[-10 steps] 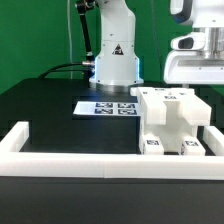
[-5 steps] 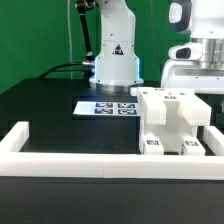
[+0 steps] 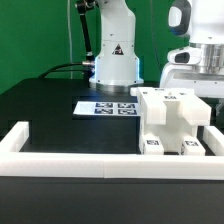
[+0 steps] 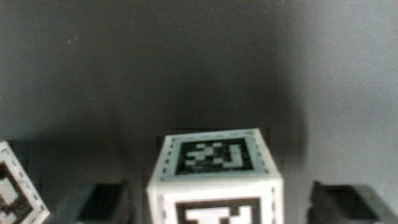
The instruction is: Assemble chair
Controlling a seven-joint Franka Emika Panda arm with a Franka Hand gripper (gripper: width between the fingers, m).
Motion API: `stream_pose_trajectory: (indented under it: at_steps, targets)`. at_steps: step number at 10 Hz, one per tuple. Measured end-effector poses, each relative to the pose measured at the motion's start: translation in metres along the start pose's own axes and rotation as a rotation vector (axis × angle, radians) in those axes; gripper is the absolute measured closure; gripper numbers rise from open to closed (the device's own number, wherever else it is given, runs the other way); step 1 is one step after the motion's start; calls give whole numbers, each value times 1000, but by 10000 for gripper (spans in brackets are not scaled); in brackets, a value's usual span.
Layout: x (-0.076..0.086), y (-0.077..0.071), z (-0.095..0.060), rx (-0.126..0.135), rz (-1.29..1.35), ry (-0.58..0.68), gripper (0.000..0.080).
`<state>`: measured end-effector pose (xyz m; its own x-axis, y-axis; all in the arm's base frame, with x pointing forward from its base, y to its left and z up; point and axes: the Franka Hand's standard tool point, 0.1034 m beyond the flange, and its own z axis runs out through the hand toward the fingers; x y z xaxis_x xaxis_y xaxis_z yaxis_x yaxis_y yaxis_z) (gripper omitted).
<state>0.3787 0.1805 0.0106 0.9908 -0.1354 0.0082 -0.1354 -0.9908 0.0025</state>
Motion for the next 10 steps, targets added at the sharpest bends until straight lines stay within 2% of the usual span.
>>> stream_pose_trajectory:
  at_steps: [1, 2, 5, 7, 10]
  targets:
    - [0, 0, 0, -1, 0, -1, 372]
    - [0, 0, 0, -1, 0, 0, 513]
    - [1, -1, -1, 1, 6, -3, 513]
    - [4, -8, -14, 12, 33, -15, 513]
    - [20, -20, -54, 39, 47, -44, 512]
